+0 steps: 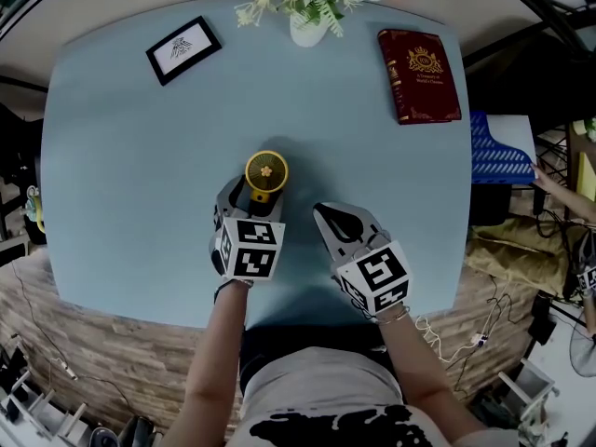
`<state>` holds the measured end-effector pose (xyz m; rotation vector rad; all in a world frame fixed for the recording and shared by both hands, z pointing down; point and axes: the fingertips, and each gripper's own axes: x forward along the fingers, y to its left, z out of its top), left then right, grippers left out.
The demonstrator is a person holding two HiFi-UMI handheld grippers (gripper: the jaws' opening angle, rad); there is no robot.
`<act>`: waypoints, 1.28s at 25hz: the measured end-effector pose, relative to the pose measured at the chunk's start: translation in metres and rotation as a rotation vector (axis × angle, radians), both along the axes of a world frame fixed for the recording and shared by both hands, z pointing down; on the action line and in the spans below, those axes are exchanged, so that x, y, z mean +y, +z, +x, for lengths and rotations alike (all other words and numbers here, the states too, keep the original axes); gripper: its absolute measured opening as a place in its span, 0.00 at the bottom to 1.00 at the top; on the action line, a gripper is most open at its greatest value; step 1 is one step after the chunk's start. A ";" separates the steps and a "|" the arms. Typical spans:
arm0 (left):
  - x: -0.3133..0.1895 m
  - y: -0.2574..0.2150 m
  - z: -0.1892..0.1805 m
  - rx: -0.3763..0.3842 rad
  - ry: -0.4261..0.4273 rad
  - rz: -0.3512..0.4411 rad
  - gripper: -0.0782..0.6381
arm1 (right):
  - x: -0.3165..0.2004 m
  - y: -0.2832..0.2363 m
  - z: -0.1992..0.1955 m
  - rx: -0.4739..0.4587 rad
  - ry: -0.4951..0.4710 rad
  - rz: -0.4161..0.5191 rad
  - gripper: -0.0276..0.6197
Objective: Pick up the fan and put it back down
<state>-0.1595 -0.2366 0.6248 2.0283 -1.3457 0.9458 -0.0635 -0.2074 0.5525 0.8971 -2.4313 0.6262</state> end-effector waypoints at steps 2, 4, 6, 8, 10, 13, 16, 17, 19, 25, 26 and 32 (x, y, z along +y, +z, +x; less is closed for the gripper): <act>0.001 -0.002 -0.001 0.008 -0.013 0.001 0.57 | 0.001 -0.002 0.002 0.002 0.001 0.004 0.05; 0.001 -0.007 -0.003 0.011 -0.027 0.015 0.57 | 0.002 -0.004 0.003 0.002 0.003 0.009 0.05; 0.001 -0.015 -0.005 0.020 -0.040 0.033 0.58 | 0.002 -0.008 0.003 0.000 0.005 0.017 0.05; 0.001 -0.025 -0.006 0.040 -0.053 0.050 0.58 | 0.001 -0.013 0.003 -0.004 0.008 0.030 0.05; 0.001 -0.038 -0.006 0.069 -0.068 0.069 0.58 | 0.000 -0.021 0.003 -0.008 0.014 0.046 0.05; 0.004 -0.059 -0.003 0.122 -0.091 0.098 0.58 | 0.001 -0.034 0.004 -0.024 0.017 0.064 0.05; 0.011 -0.078 0.005 0.176 -0.083 0.123 0.57 | 0.008 -0.048 0.000 -0.045 -0.001 0.081 0.05; 0.013 -0.084 0.008 0.190 -0.071 0.131 0.57 | 0.011 -0.052 -0.001 -0.047 -0.009 0.092 0.05; 0.015 -0.100 0.015 0.205 -0.049 0.157 0.56 | 0.013 -0.062 -0.002 -0.046 -0.020 0.118 0.05; 0.024 -0.154 0.027 0.253 -0.017 0.277 0.43 | 0.021 -0.108 -0.004 -0.072 -0.020 0.220 0.05; 0.026 -0.162 0.030 0.263 -0.009 0.290 0.39 | 0.022 -0.116 -0.003 -0.082 -0.017 0.233 0.05; 0.036 -0.203 0.037 0.307 0.013 0.365 0.28 | 0.031 -0.154 0.001 -0.119 -0.007 0.299 0.05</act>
